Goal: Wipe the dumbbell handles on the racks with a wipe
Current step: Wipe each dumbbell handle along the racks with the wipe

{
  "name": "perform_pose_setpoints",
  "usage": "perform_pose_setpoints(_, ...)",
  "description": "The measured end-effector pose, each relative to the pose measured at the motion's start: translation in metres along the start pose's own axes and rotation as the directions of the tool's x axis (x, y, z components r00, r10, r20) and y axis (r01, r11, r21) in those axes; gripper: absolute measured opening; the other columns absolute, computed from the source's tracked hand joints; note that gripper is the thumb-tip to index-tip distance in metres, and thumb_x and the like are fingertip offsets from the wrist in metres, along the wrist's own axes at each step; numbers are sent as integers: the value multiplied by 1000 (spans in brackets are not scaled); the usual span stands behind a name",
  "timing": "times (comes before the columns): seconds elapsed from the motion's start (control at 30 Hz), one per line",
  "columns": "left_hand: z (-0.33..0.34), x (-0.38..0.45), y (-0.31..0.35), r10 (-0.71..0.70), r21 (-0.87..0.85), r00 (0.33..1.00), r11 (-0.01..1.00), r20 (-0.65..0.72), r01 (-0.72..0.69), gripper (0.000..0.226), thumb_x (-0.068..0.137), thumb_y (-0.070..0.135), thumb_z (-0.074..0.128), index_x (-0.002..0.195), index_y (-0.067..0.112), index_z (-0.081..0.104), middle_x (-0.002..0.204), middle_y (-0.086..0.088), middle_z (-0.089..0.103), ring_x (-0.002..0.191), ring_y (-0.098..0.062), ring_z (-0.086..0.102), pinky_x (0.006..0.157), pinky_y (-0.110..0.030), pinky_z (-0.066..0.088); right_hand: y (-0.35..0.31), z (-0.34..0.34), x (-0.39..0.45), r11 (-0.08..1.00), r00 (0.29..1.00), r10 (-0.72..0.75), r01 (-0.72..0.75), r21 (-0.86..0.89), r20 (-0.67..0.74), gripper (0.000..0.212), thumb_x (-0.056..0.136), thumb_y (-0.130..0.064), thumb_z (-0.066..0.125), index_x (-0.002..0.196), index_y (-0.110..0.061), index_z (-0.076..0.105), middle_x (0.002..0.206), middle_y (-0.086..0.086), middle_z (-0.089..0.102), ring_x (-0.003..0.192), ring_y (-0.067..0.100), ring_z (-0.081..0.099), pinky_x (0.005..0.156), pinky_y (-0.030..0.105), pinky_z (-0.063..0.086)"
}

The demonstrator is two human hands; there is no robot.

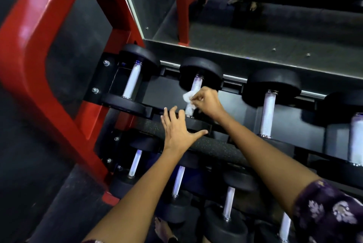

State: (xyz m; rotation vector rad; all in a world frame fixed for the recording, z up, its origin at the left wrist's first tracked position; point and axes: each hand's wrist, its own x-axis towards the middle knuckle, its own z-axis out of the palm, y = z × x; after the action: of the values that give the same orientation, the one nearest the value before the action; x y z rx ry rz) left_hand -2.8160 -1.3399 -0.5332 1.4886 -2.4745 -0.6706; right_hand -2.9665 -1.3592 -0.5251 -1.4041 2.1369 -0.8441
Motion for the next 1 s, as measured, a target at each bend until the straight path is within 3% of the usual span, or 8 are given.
perform_pose_setpoints(0.1,10,-6,-20,250,55,962,968,-114,-245,81,84,72,44,128,4,49,142,-20,42,143,-41,19,113,-60,15,2,-4,10,997,992,53,-47,55,-115,14,75,-3,70,88,-2,74,97,18,63,89,28,61,65,5,34)
perform_pose_setpoints(0.2,17,-10,-37,419,174,896,903,-144,-394,76,90,68,36,140,11,35,145,-17,37,142,-36,16,113,-54,17,2,15,-8,988,990,-109,118,-98,92,14,79,-8,68,91,-4,74,99,16,59,93,26,58,77,25,42)
perform_pose_setpoints(0.27,16,-10,-41,463,220,876,876,-139,-428,77,88,66,39,142,11,33,147,-16,34,143,-36,15,113,-54,15,4,13,-8,987,987,-124,133,-92,101,14,80,-9,67,91,-5,74,97,15,59,92,26,58,78,26,43)
perform_pose_setpoints(0.4,16,-12,-37,443,224,887,884,-127,-409,79,89,71,34,138,8,37,143,-18,39,142,-37,17,114,-52,15,3,0,19,998,987,16,-7,54,-161,11,75,-3,68,84,-4,75,95,17,61,88,25,59,71,18,38)
perform_pose_setpoints(0.6,25,-14,-35,431,284,892,880,-138,-381,95,81,76,38,145,6,26,152,-17,18,144,-39,10,118,-47,2,4,11,-11,993,993,-99,103,-61,71,8,76,-4,69,82,1,71,92,19,59,86,29,58,68,18,32)
perform_pose_setpoints(0.8,26,-14,-35,423,322,896,874,-139,-363,92,82,71,41,144,5,26,152,-18,19,143,-39,12,118,-52,9,-5,3,19,998,989,67,-64,26,-132,10,78,-5,64,83,-4,72,103,15,57,92,25,58,73,25,42)
perform_pose_setpoints(0.93,27,-20,-32,445,318,882,868,-158,-381,92,83,54,58,149,4,19,156,-15,21,145,-32,12,120,-41,0,1,20,-12,997,998,-19,23,-67,64,8,78,-6,64,81,-4,71,93,12,56,90,27,59,68,24,37)
perform_pose_setpoints(1.0,27,-21,-32,457,315,869,866,-188,-388,98,76,41,75,148,3,20,155,-17,26,144,-32,14,119,-38,2,1,15,-10,1000,998,5,-4,-13,60,7,76,-5,67,79,-5,73,88,11,60,85,23,58,66,19,32)
